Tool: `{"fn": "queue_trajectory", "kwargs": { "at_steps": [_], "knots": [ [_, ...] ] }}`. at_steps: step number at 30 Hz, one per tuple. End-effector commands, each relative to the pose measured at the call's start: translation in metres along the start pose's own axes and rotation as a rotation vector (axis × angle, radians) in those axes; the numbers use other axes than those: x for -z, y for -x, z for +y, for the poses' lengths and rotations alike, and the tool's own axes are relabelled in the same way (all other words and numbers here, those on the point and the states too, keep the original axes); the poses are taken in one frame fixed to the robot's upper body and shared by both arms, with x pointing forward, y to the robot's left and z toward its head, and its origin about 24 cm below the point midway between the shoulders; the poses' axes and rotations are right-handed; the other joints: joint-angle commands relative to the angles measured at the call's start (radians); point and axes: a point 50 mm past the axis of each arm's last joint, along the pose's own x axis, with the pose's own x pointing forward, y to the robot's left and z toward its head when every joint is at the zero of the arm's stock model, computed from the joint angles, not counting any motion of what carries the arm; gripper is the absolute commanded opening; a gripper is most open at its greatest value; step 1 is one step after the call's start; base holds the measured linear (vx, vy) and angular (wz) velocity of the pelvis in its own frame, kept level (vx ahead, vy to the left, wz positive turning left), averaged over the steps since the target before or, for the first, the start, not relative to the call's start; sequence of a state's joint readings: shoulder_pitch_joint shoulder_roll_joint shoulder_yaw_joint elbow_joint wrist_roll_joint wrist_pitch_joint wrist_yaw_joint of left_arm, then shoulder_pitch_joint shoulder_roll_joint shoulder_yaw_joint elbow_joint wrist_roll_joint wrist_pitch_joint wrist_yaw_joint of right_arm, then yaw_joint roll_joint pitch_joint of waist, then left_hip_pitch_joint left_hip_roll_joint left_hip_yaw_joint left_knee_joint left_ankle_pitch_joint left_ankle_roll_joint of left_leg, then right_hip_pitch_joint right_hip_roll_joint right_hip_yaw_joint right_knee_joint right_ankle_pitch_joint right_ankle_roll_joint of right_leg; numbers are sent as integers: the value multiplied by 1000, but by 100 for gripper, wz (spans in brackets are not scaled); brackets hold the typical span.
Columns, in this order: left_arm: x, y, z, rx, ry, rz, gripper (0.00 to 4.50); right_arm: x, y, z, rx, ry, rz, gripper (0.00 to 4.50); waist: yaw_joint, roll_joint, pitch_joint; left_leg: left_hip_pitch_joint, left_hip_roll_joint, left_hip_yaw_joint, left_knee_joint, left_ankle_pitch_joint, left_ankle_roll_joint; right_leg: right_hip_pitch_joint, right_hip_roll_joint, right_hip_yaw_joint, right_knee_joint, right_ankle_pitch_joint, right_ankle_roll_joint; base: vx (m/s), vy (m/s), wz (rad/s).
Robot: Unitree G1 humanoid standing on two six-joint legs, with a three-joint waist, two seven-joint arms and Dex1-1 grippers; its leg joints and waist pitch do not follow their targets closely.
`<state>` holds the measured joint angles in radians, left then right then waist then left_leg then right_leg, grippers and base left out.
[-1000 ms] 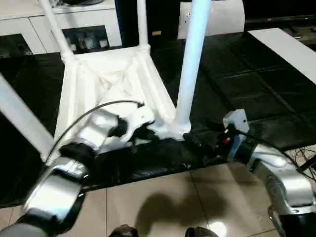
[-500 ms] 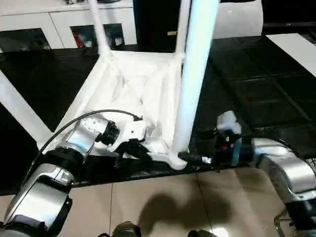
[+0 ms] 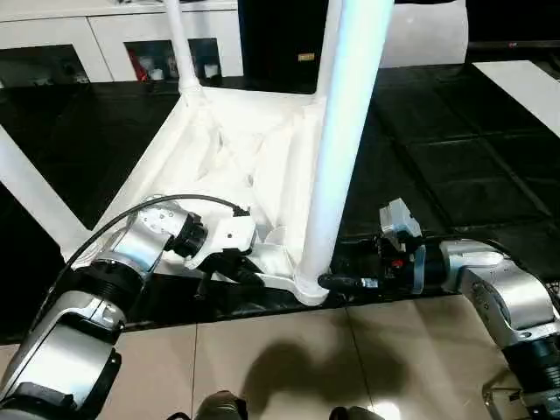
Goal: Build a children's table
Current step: Rotate leg to tighten
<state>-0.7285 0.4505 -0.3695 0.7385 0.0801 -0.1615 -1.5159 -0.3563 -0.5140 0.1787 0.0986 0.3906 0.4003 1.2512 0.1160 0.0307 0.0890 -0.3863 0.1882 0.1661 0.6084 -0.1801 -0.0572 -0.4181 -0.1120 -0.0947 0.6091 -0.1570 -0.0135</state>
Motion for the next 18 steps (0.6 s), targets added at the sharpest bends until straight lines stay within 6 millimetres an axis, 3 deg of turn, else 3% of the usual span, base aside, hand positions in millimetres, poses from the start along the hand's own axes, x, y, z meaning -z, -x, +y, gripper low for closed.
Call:
{"fn": "queue_trajectory", "kwargs": {
  "at_steps": [1, 7, 10, 13, 14, 15, 17, 18],
  "knots": [
    [-12, -2, 2, 39, -56, -11, 0, -4, -7, 4, -50, 0, -4, 246, -9, -7, -67, 14, 40, -5, -85, -232, 48, 54, -45, 50, -75, -305, -209, 0, 0, 0],
    [-13, -2, 3, 9, -33, -17, 0, -3, -10, 7, -50, -19, -30, 202, -12, -12, -63, 16, 41, -3, -89, -248, 37, 53, -46, 52, -78, -318, -207, 0, 0, 0],
    [-17, -3, 11, -96, 15, -44, 0, -1, -18, 9, 40, -39, -71, 186, -12, -14, -59, 16, 41, -4, -92, -252, 32, 52, -46, 53, -80, -325, -203, 0, 0, 0],
    [-20, -3, 21, -212, 99, -72, 0, 3, -27, 4, 192, -29, -61, 167, -25, -15, -54, 15, 36, -9, -97, -297, 3, 51, -47, 49, -88, -412, -173, 0, 0, 0],
    [-25, -4, 29, -306, 162, -109, 0, 3, -36, -4, 354, -65, -82, 160, -32, -16, -50, 16, 34, -9, -99, -314, -8, 48, -46, 49, -92, -455, -158, 0, 0, 0],
    [-27, -4, 31, -331, 175, -116, 0, 2, -40, -6, 399, -82, -93, 150, -42, -13, -42, 12, 30, -11, -101, -339, -22, 45, -45, 47, -98, -504, -142, 0, 0, 0],
    [-31, -7, 35, -406, 227, -133, 0, -1, -49, -12, 513, -138, -125, 141, -59, -13, -42, 5, 23, -22, -103, -357, -43, 53, -49, 37, -107, -600, -92, 0, 0, 0],
    [-32, -9, 36, -422, 243, -139, 0, -2, -51, -13, 544, -156, -132, 133, -65, -14, -42, 5, 23, -22, -103, -354, -45, 53, -48, 36, -109, -604, -87, 0, 0, 0]
  ]
}}
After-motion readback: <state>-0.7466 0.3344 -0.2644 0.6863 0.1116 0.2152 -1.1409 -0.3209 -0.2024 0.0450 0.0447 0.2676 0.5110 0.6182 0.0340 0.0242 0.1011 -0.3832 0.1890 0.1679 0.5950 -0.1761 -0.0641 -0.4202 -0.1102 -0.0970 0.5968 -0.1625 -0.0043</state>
